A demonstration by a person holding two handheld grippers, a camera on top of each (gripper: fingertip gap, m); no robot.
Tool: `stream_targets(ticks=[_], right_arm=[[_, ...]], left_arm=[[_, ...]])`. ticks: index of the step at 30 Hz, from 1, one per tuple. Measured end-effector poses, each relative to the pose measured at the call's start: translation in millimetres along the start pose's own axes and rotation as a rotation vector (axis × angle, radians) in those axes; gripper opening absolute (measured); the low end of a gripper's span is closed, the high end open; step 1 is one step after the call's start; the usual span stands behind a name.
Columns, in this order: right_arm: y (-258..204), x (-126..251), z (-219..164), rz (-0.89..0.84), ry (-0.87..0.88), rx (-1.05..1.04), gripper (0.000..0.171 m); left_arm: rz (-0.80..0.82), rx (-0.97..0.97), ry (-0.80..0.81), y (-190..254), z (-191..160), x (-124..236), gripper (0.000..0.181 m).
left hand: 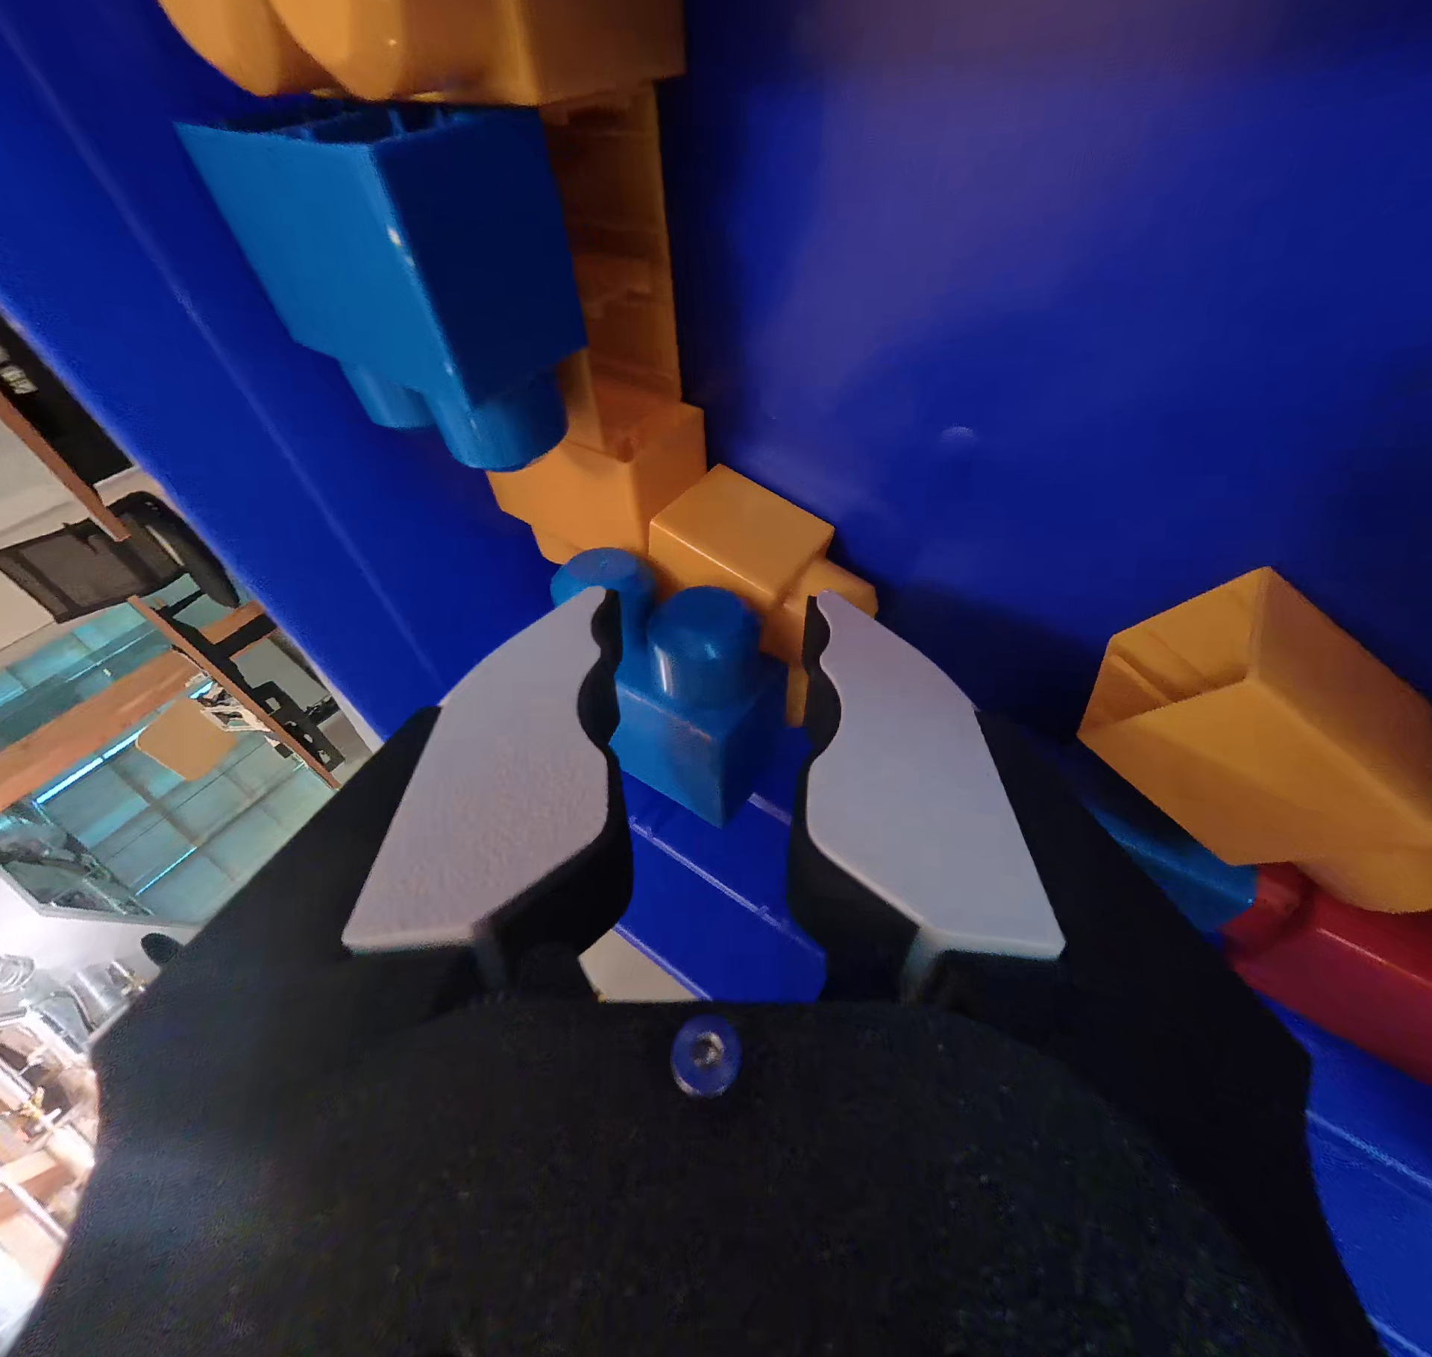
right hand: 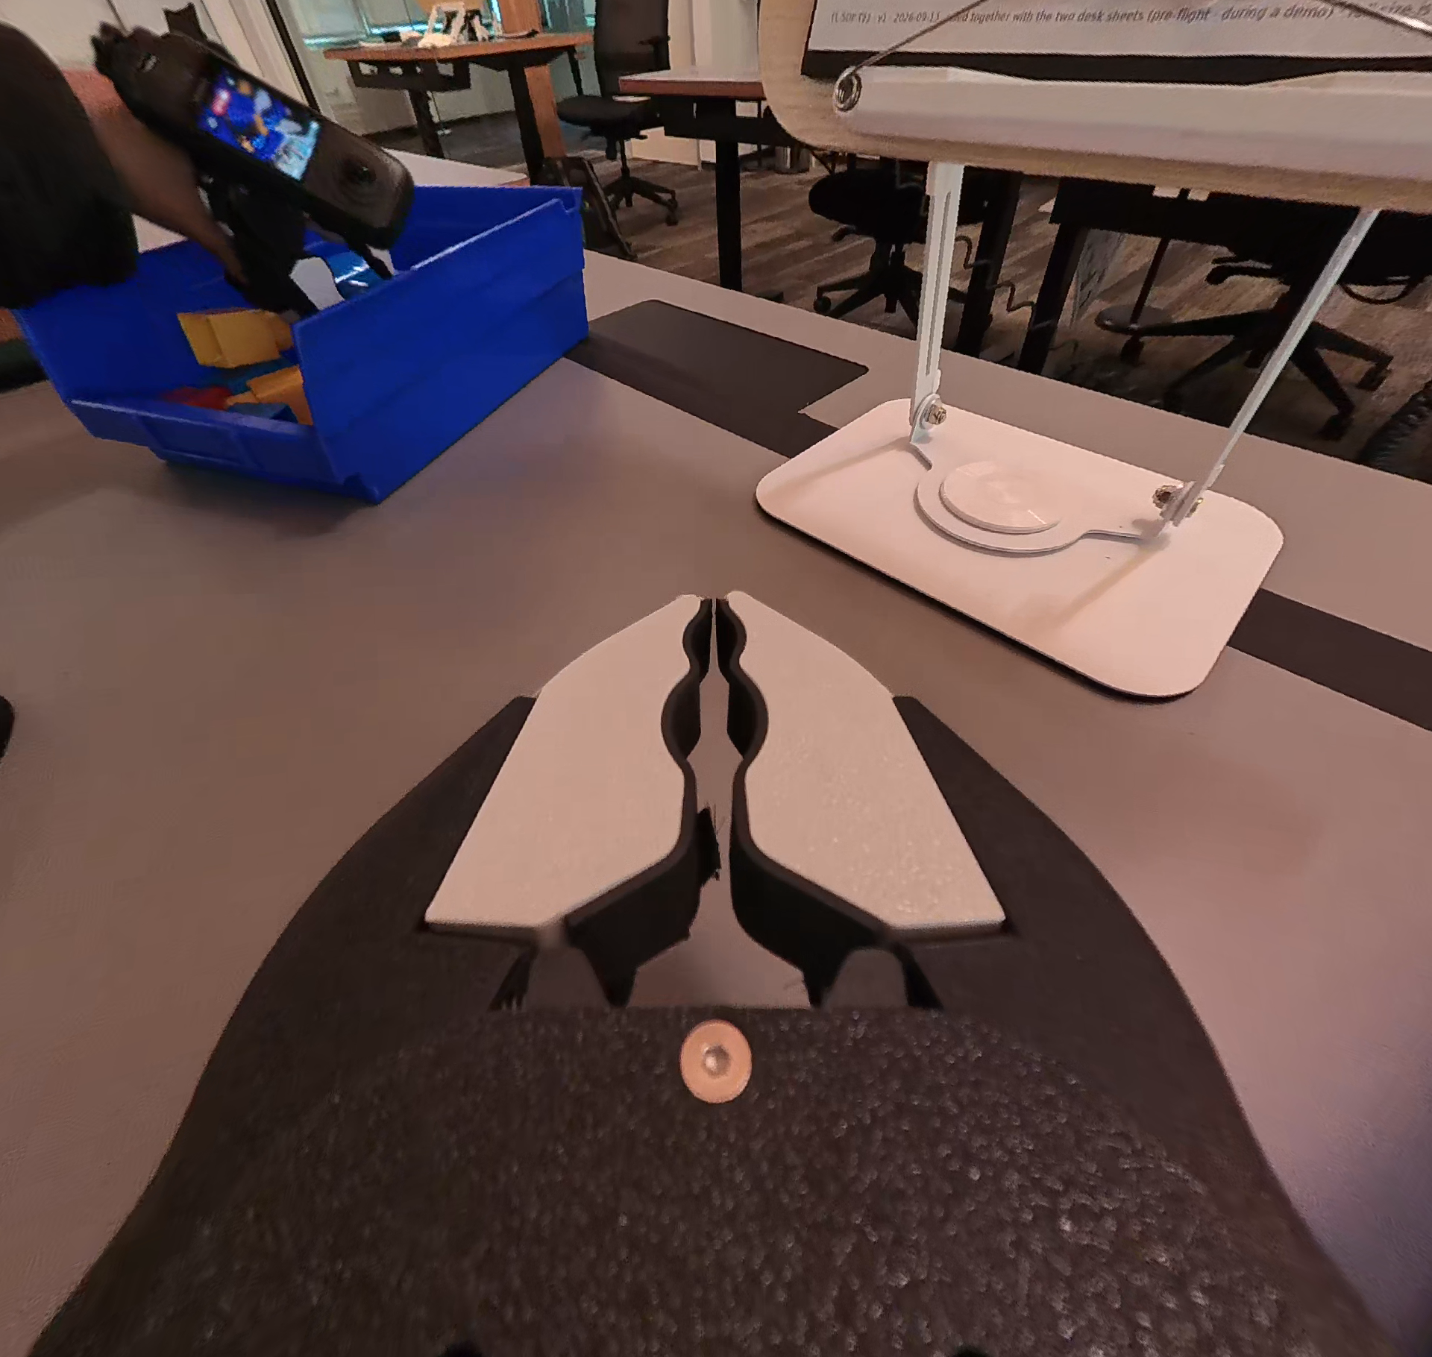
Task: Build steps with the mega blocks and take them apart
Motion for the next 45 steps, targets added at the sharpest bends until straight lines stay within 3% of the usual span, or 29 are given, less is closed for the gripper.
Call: stream_targets(ticks=[7, 11, 15, 30, 39, 45], right_arm=[[1, -1, -4, 0.007, -0.02, 0.0, 0.001], [1, -1, -6, 0.01, -0.027, 0.0, 0.001], [1, -1, -7, 0.011, -0.03, -0.002, 0.001], [-1, -1, -9, 0.016, -0.04, 0.009, 0.001], [-1, -2, -12, 0.023, -0.054, 0.004, 0.001], [-2, -3, -14, 0.03, -0.066, -0.005, 0.001]], left_arm=[[-0.096, -0.017, -0.088, 2, 1, -3, 0.038], [-0.109, -0.036, -0.107, 5, -2, -4, 0.016], [-0.095, -0.053, -0.098, 7, -4, -4, 0.006], [0.008, -0.048, -0.047, -4, -5, 19, 0.0], [-0.053, 0.067, -0.023, -13, -18, 34, 0.043], [-0.062, 0.124, -0.004, -12, -22, 35, 0.047]])
Point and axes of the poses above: each gripper's, where its closed fingertips meet, x back along the fingers, z out of its top, y = z × x across the jaws, the point moved 2 cm from there along x, back along the fingers, and after that the axes turned 9 degrees about y, right-handed, at the moved point
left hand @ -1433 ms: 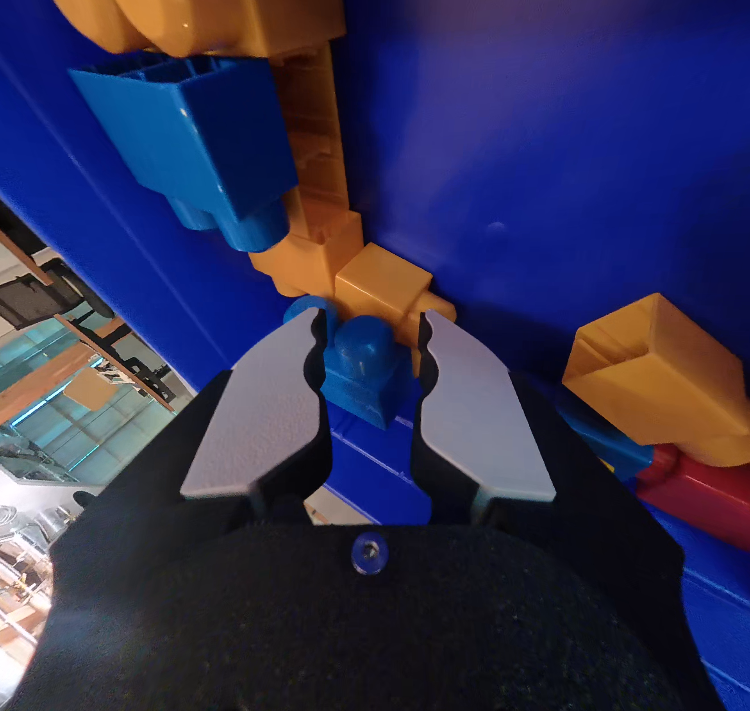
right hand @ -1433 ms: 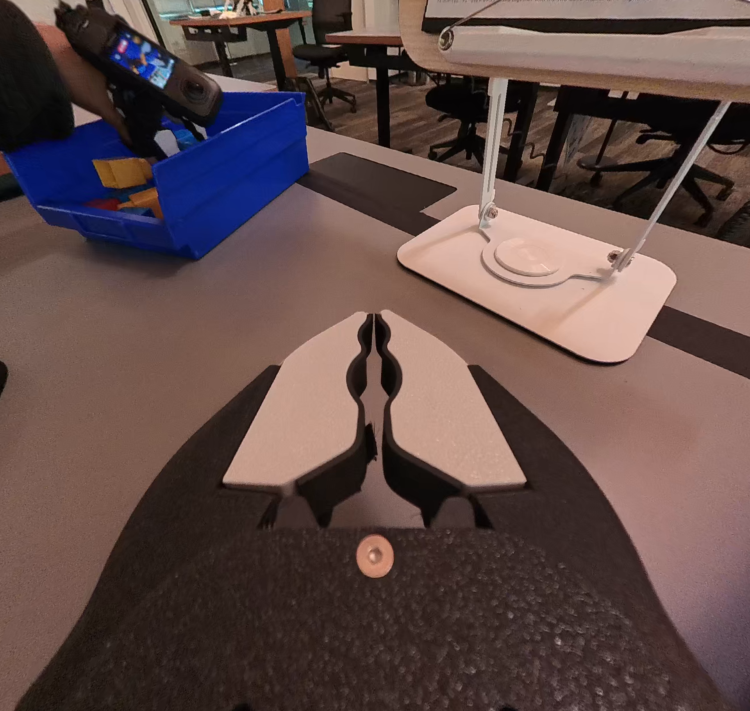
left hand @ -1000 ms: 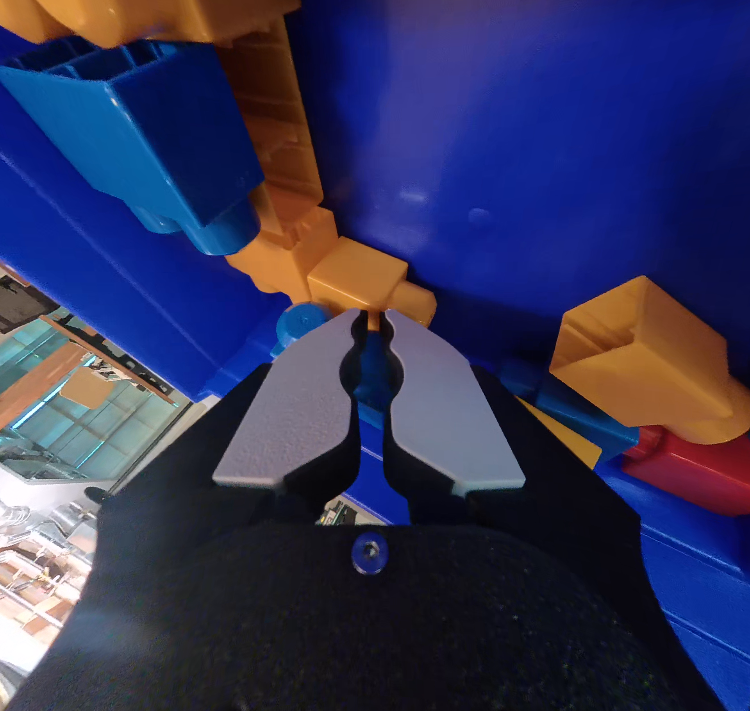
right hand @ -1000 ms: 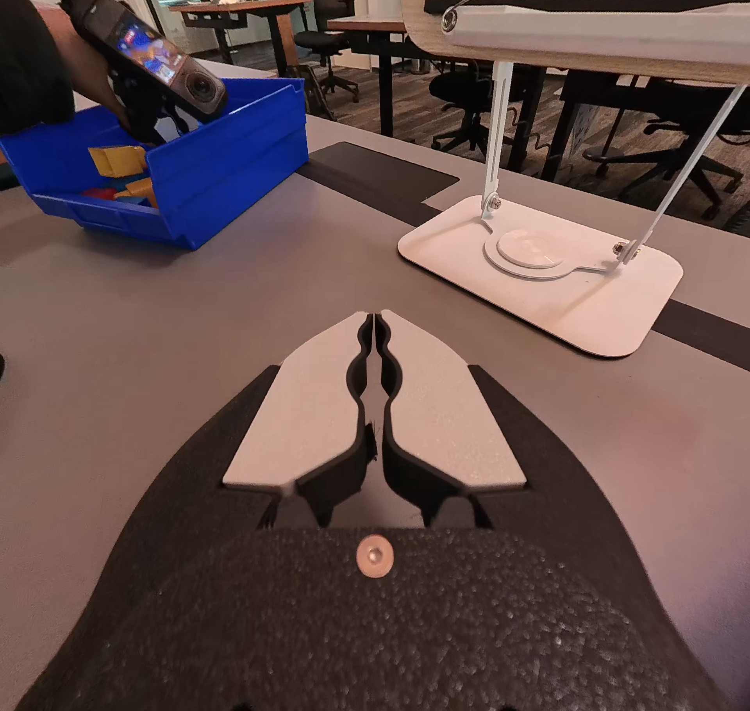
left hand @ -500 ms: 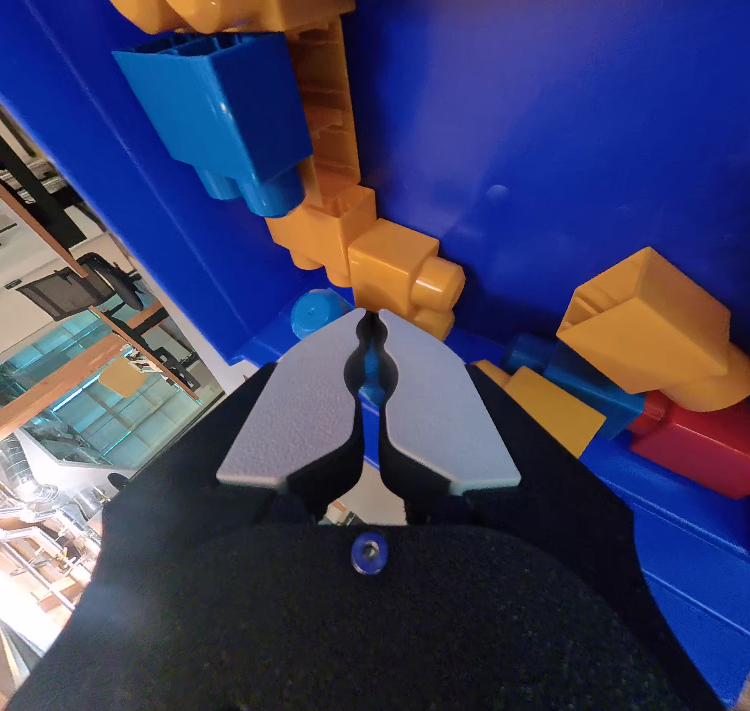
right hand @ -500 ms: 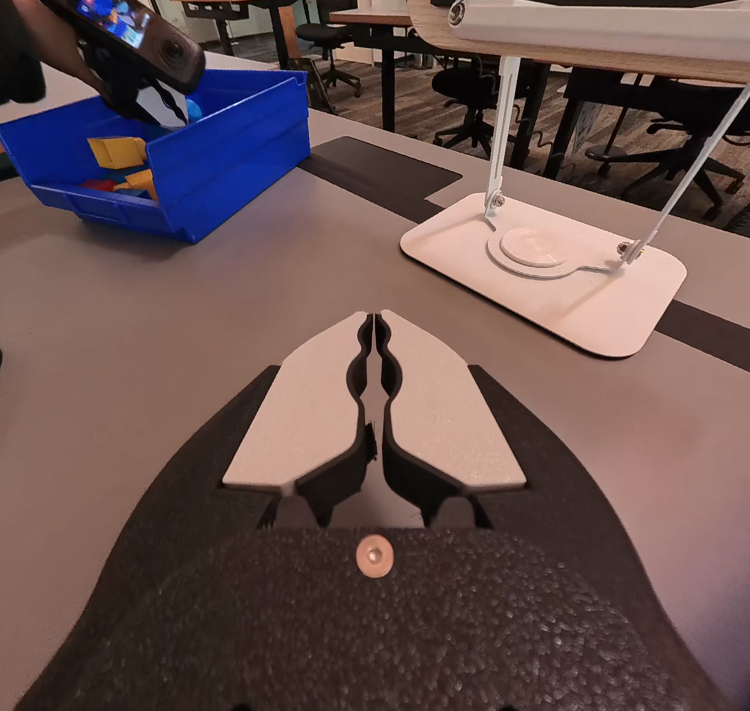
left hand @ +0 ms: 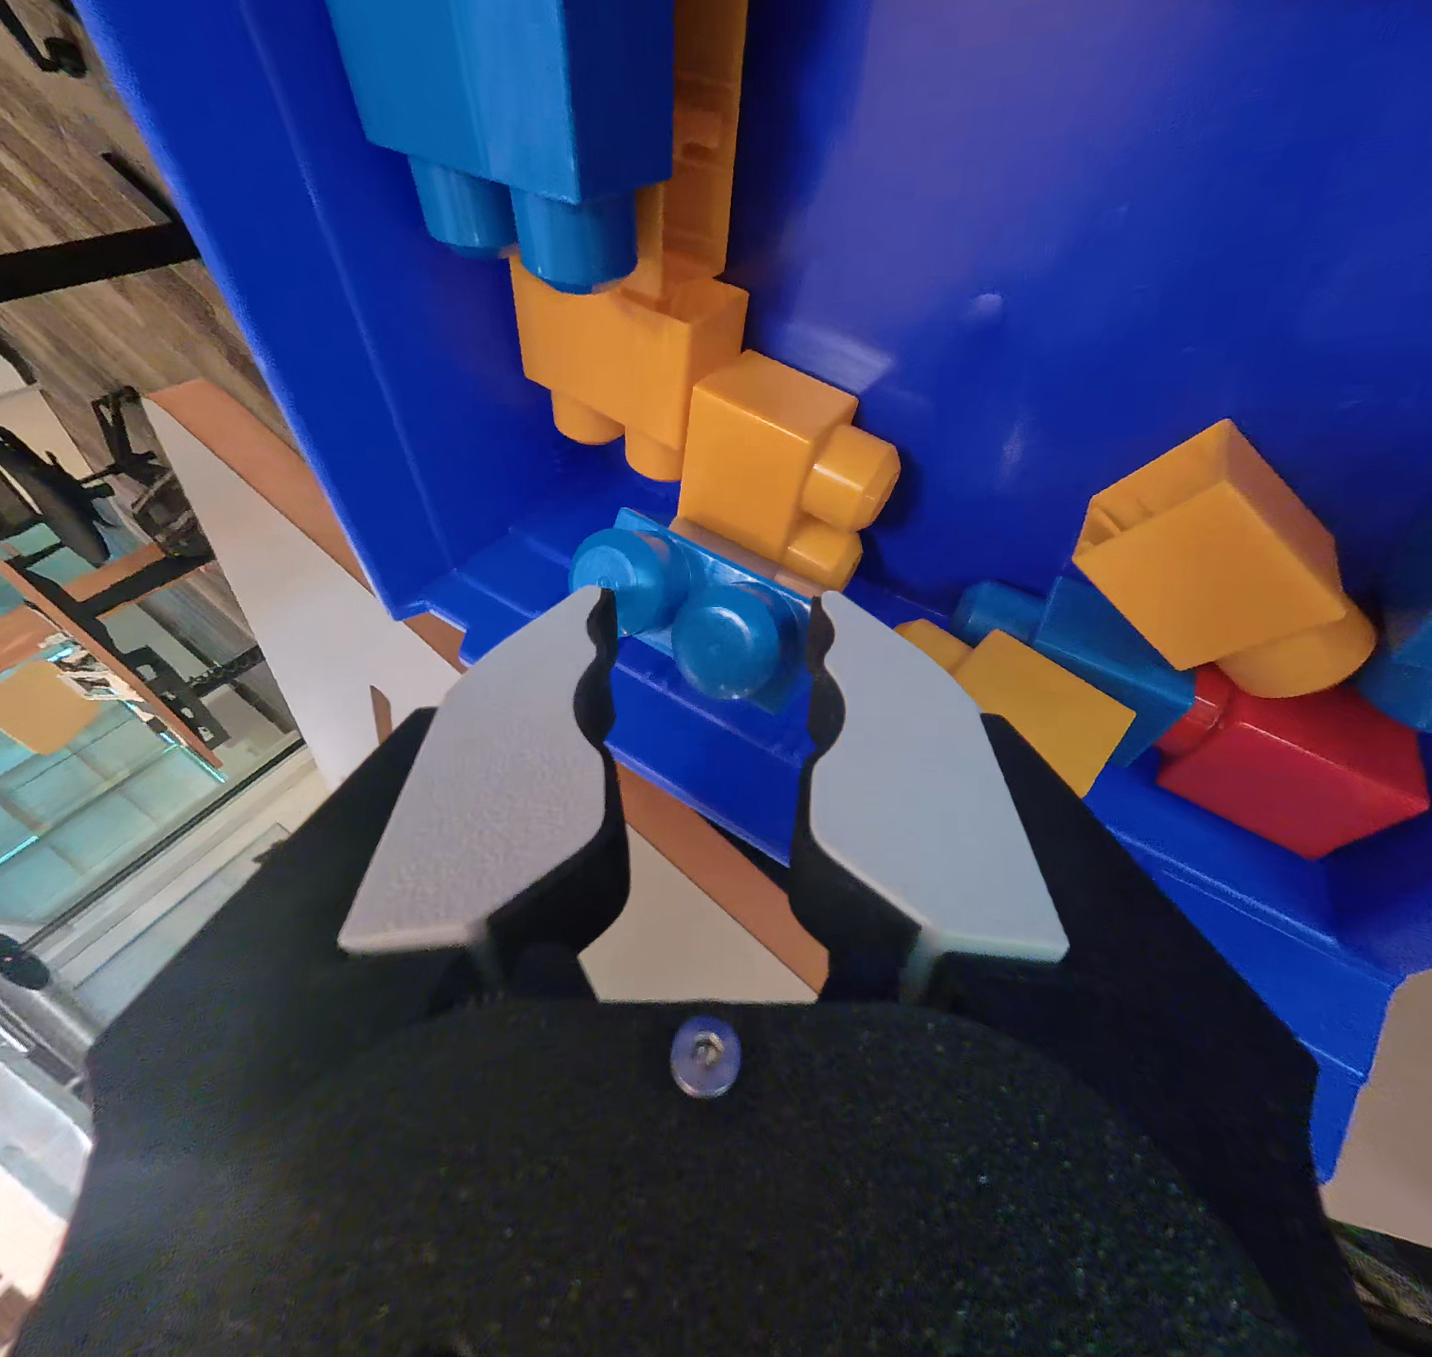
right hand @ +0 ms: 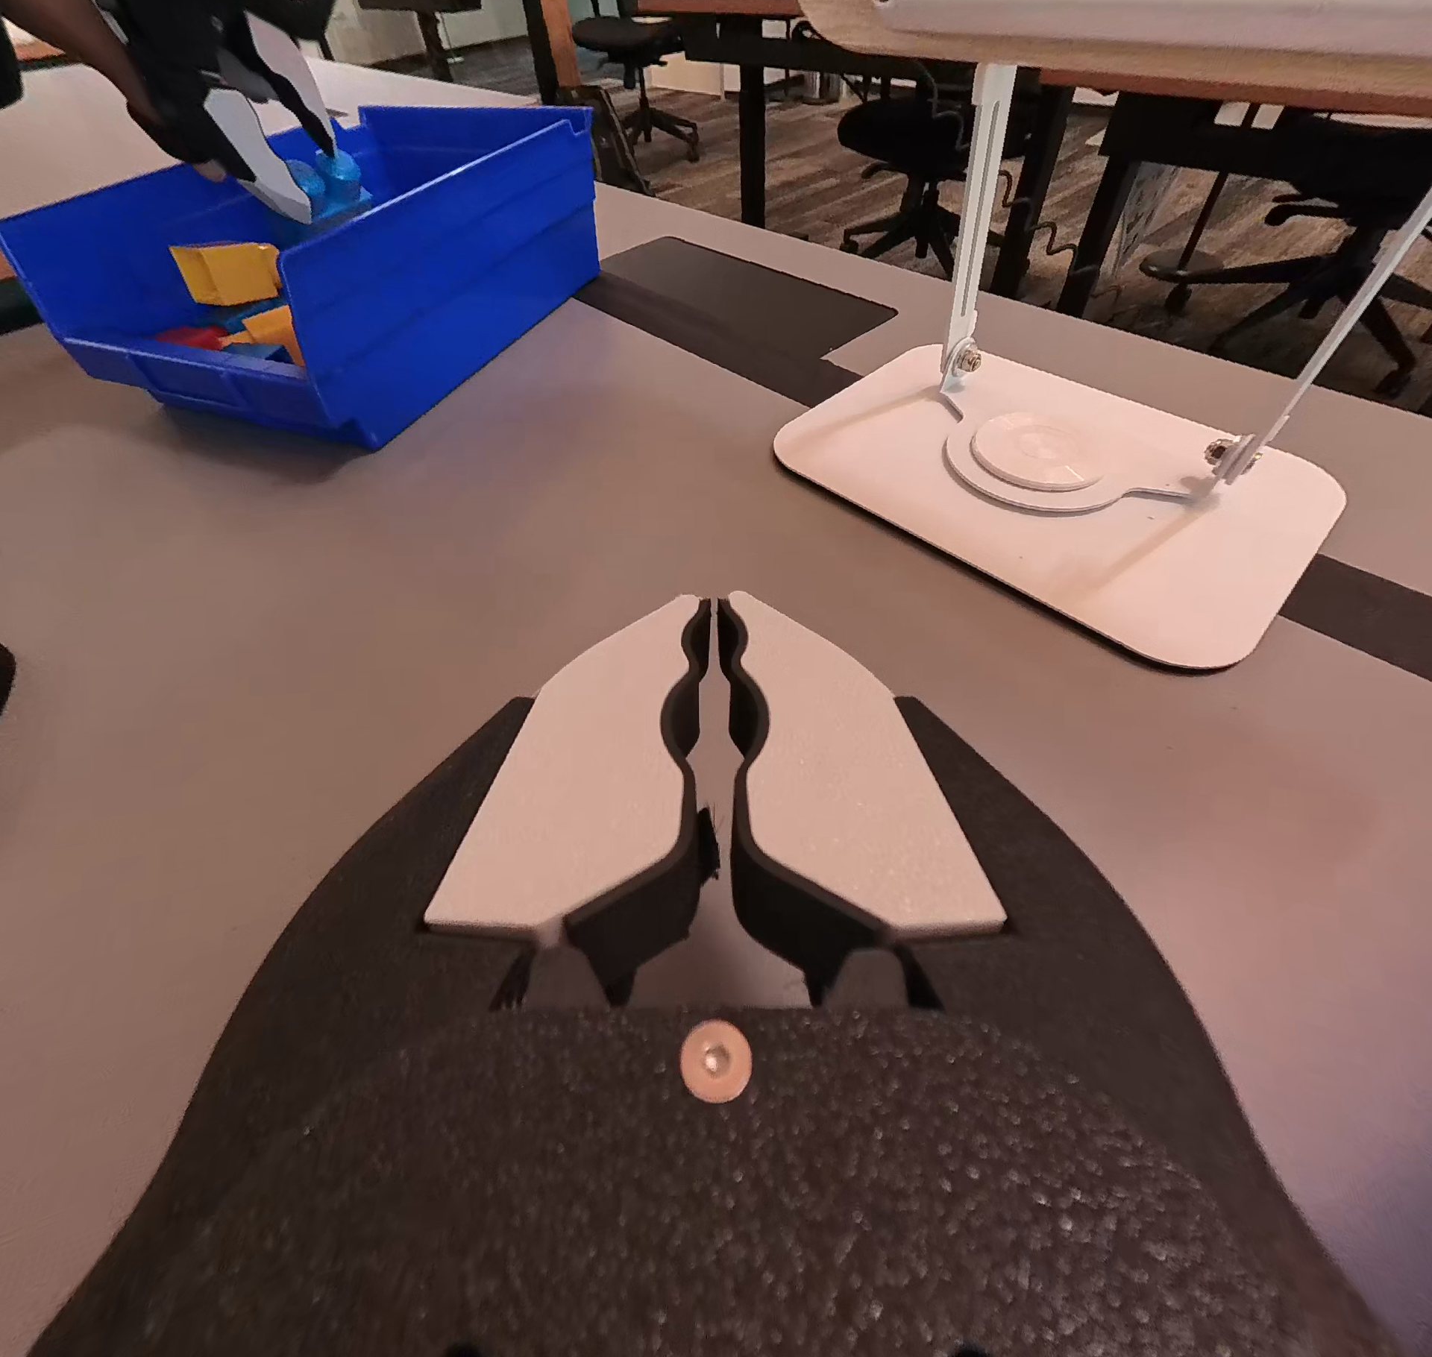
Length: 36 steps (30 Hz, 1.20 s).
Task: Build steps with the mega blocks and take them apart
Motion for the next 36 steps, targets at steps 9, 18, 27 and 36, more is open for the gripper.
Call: stream_targets(ticks=[9, 18, 27, 36], right_arm=[[-1, 0, -1, 0.007, -0.01, -0.005, 0.002], [-2, -1, -2, 0.012, -0.018, -0.007, 0.002], [-3, -1, -3, 0.013, -0.025, -0.001, 0.002], [-3, -1, -5, 0.018, -0.034, -0.002, 0.003]], left_arm=[[0.036, 0.104, -0.02, -3, -4, 0, 0.049], [0.099, 0.245, -0.013, -5, -13, 0, 0.051], [0.136, 0.339, 0.021, -4, -17, 0, 0.062], [0.123, 0.359, 0.023, 13, -17, -15, 0.05]])
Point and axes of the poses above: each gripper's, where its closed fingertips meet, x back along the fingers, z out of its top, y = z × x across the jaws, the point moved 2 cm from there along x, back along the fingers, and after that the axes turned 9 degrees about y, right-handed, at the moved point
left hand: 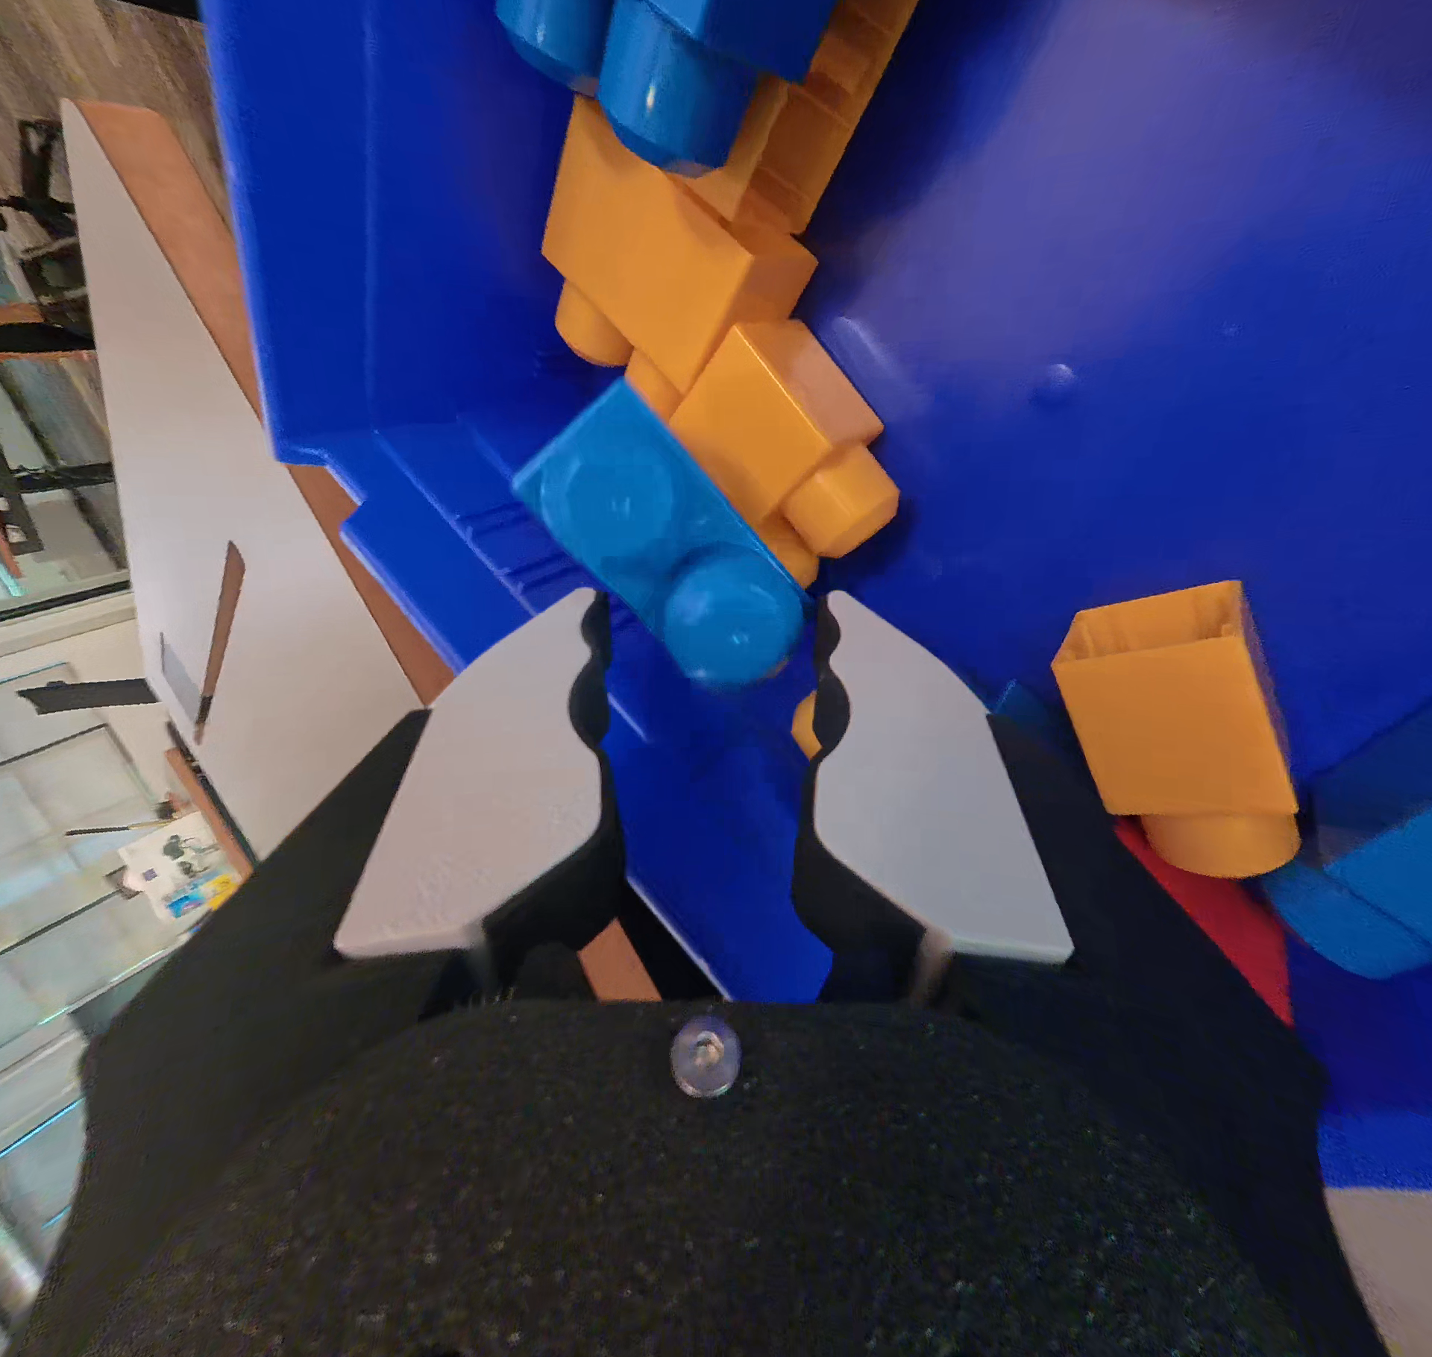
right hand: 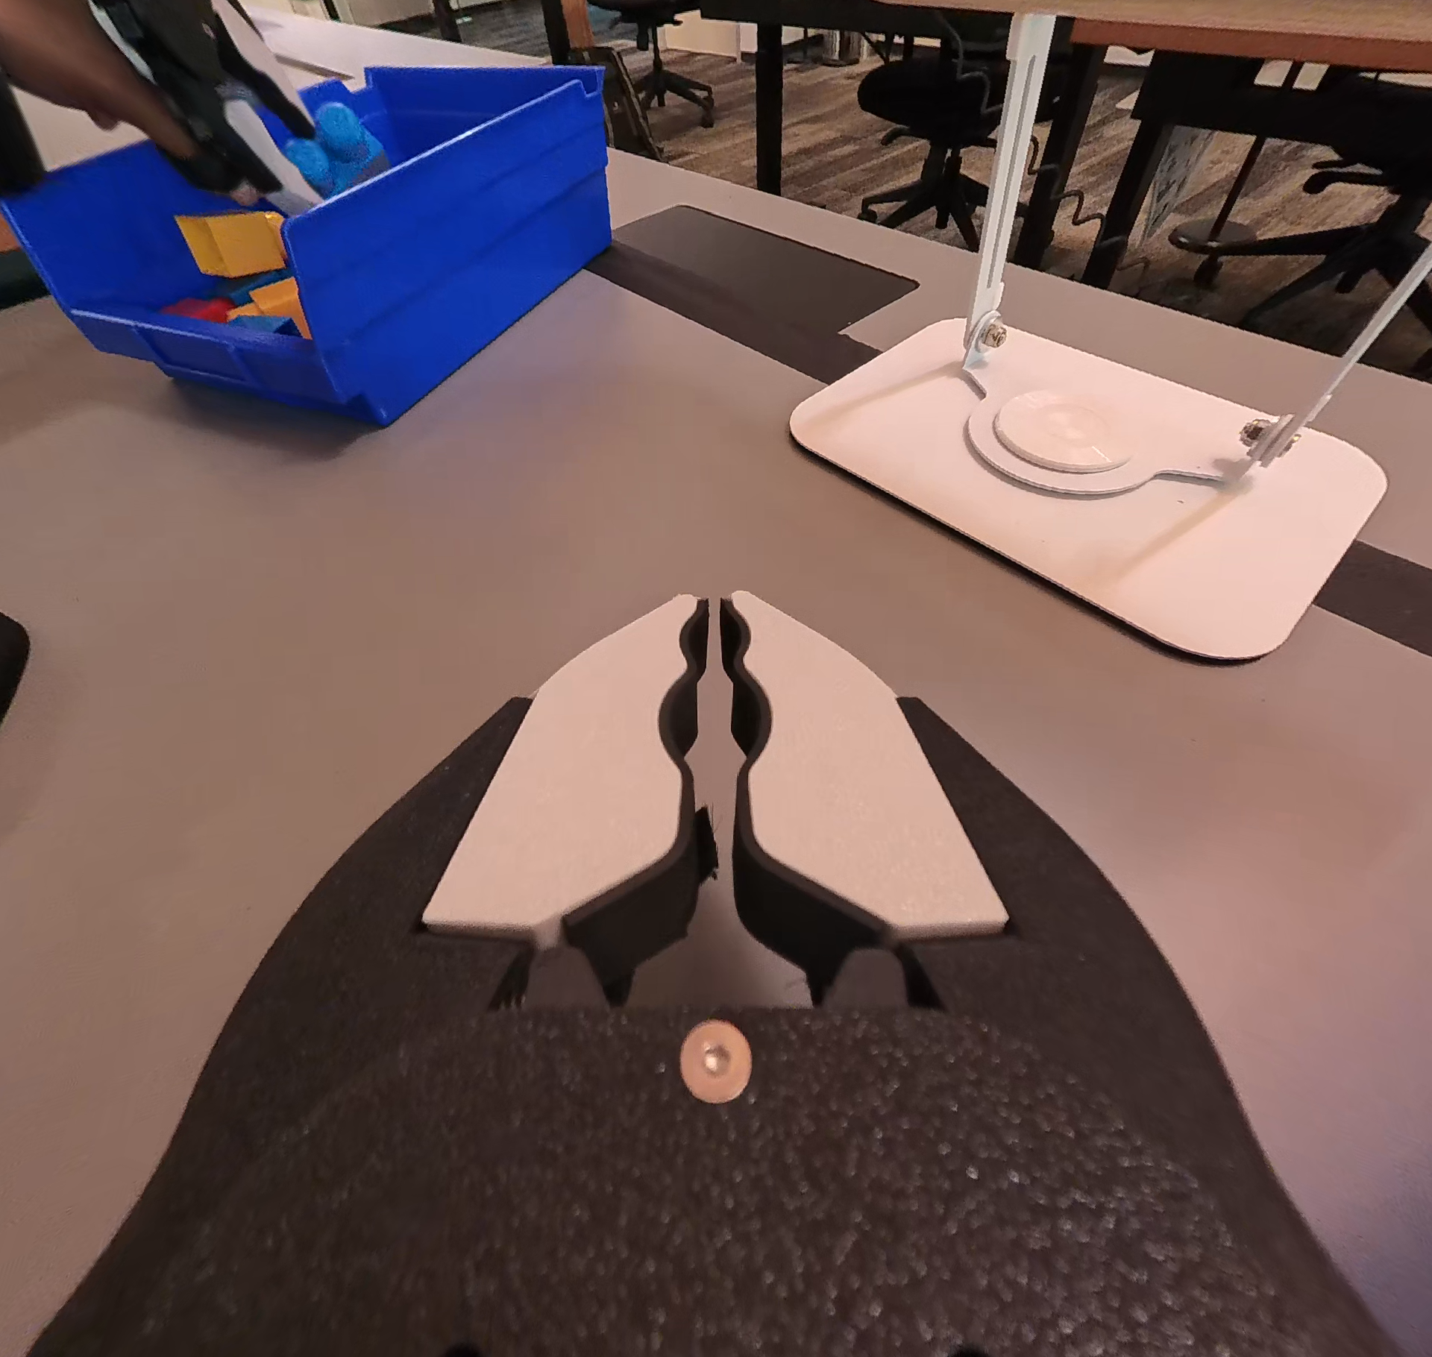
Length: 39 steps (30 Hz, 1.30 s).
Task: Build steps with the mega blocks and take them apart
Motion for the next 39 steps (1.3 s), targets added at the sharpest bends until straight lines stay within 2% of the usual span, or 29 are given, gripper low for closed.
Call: stream_targets(ticks=[2, 12, 18, 22, 25, 29, 32, 36, 39], right_arm=[[0, 0, 0, 0.0, -0.001, 0.002, 0.003], [1, 0, 0, 0.0, 0.002, 0.001, 0.003], [-1, 1, 5, 0.007, 0.033, 0.011, 0.003], [-5, 3, 12, 0.03, 0.073, 0.029, 0.004], [-16, 7, 23, 0.107, 0.153, 0.043, 0.009], [-35, 18, 42, 0.246, 0.274, 0.063, 0.018], [-41, 27, 55, 0.323, 0.343, 0.041, 0.026], [-44, 40, 67, 0.434, 0.377, 0.003, 0.042], [-47, 51, 71, 0.534, 0.36, -0.005, 0.053]], left_arm=[[0.036, -0.041, -0.003, 1, 0, -4, 0.041], [0.106, -0.056, 0.116, -8, 18, 8, 0.038], [0.139, -0.021, 0.295, -15, 45, 48, 0.037], [0.093, 0.019, 0.498, -5, 78, 94, 0.037], [-0.03, 0.04, 0.711, 22, 112, 145, 0.037], [-0.358, 0.066, 0.989, 88, 151, 214, 0.036], [-0.61, 0.055, 1.144, 142, 169, 256, 0.037], [-0.915, 0.047, 1.285, 209, 181, 291, 0.036], [-1.095, 0.037, 1.333, 249, 188, 302, 0.036]])
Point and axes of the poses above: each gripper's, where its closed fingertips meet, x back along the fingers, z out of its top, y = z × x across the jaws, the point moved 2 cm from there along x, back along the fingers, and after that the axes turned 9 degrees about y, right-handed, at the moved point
